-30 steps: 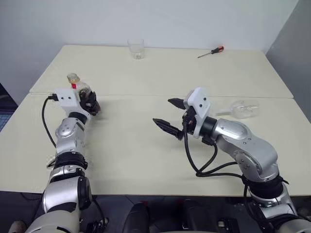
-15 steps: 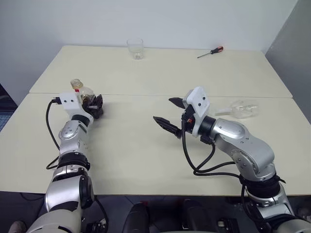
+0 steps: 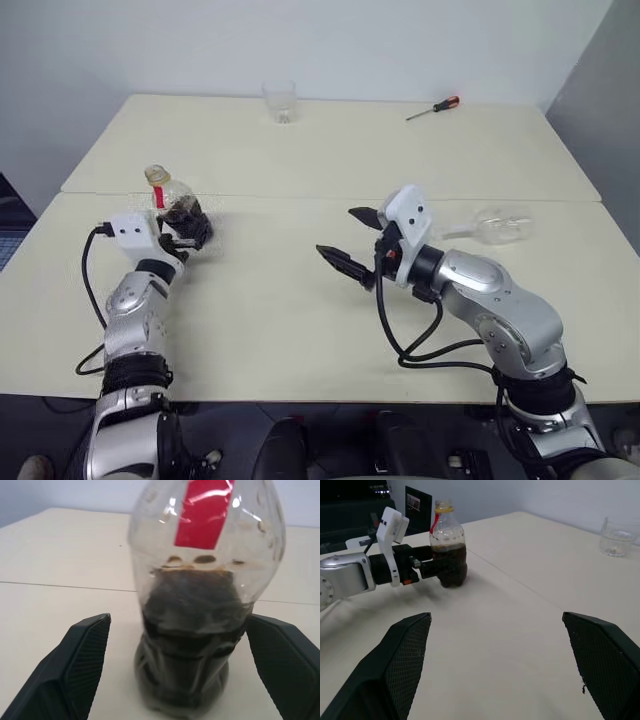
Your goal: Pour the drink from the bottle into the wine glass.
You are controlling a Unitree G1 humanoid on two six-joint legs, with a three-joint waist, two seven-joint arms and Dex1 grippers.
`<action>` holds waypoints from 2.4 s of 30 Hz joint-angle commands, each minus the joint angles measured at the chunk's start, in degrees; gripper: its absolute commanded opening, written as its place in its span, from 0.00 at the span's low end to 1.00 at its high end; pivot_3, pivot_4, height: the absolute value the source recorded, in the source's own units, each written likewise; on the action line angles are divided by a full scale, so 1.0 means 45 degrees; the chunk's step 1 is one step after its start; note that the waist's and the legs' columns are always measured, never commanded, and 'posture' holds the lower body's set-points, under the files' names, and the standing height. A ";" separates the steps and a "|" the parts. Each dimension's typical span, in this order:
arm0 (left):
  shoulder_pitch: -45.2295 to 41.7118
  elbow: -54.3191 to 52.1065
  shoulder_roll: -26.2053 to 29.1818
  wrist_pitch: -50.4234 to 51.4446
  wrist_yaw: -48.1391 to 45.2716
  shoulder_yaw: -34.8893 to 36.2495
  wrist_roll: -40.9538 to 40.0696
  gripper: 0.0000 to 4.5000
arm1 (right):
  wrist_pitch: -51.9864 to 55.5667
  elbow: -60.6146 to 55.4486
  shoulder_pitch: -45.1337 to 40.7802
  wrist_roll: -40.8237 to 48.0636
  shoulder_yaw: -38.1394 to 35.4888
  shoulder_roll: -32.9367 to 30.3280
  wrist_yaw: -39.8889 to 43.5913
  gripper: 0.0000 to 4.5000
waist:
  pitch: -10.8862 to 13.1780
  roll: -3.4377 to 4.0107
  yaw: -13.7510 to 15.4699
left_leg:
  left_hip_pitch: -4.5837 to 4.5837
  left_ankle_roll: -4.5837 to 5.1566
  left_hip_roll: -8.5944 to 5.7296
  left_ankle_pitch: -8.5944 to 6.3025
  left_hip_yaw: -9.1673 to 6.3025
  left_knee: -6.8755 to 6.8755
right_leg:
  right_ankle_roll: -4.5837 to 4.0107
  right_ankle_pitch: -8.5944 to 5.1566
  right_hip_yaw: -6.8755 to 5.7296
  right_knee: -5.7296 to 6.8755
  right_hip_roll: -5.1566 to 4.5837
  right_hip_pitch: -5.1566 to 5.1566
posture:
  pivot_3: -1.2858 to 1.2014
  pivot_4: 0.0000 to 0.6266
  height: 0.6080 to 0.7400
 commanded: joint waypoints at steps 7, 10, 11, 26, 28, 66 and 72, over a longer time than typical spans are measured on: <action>0.3314 -0.6820 0.0129 0.3486 0.0413 0.0278 -0.1466 1.00 | -0.0087 -0.1490 0.1153 0.0120 -0.0576 -0.0450 -0.0063 1.00 | -0.0003 -0.0005 -0.0002 | 0.0003 0.0000 0.0001 0.0000 -0.0035 -0.0004 | 0.0001 -0.0001 0.0022 -0.0009 -0.0008 0.0007 | 0.52 0.24 1.00; 0.5051 -0.9625 0.0122 0.4956 0.0385 0.0004 -0.2195 1.00 | -0.0003 -0.1805 0.1671 0.0061 -0.0752 -0.0750 -0.0162 1.00 | -0.0004 -0.0005 -0.0004 | 0.0012 0.0000 0.0001 0.0000 -0.0047 -0.0012 | 0.0000 -0.0003 0.0028 -0.0011 -0.0010 0.0012 | 0.52 0.24 1.00; 0.5506 -1.0460 0.0186 0.5387 0.0293 -0.0173 -0.2425 1.00 | 0.0085 -0.1902 0.1829 0.0044 -0.0872 -0.0865 -0.0233 1.00 | -0.0003 -0.0005 -0.0005 | 0.0014 0.0000 0.0003 0.0000 -0.0052 -0.0015 | 0.0000 -0.0003 0.0026 -0.0014 -0.0010 0.0013 | 0.52 0.24 1.00; 0.5441 -1.2867 0.1017 0.6082 -0.3251 -0.4048 -0.3065 1.00 | 0.3441 -0.1218 0.2638 0.0226 -0.5028 0.0692 -0.3939 1.00 | -0.0008 0.0001 -0.0005 | 0.0033 -0.0002 -0.0024 0.0001 0.0028 -0.0032 | -0.0008 -0.0008 0.0040 -0.0018 0.0054 0.0018 | 0.52 0.24 1.00; 0.4984 -1.2444 0.0891 0.5851 -0.3505 -0.4183 -0.2978 1.00 | 0.3781 -0.0837 0.2282 0.0492 -0.6011 0.1518 -0.4560 1.00 | -0.0011 0.0006 0.0006 | 0.0034 -0.0002 -0.0023 0.0001 0.0023 -0.0034 | -0.0017 -0.0006 0.0034 -0.0014 0.0063 0.0016 | 0.52 0.24 1.00; 0.3760 -1.1313 0.0745 0.4651 -0.5040 -0.4267 -0.2631 1.00 | -0.2949 0.7830 -0.1564 0.8343 -1.0246 0.5169 -1.0257 1.00 | -0.0009 0.0085 -0.0119 | 0.0024 0.0010 -0.0018 0.0001 0.0077 -0.0045 | -0.0019 -0.0003 0.0061 -0.0024 0.0065 0.0001 | 0.52 0.24 1.00; 0.3762 -1.1491 0.0706 0.4849 -0.4832 -0.4264 -0.2713 1.00 | -0.3746 0.8722 -0.1862 0.8249 -1.0413 0.4683 -1.0023 1.00 | -0.0008 0.0087 -0.0111 | 0.0021 0.0010 -0.0016 0.0001 0.0074 -0.0044 | -0.0019 -0.0003 0.0067 -0.0025 0.0063 0.0001 | 0.52 0.24 1.00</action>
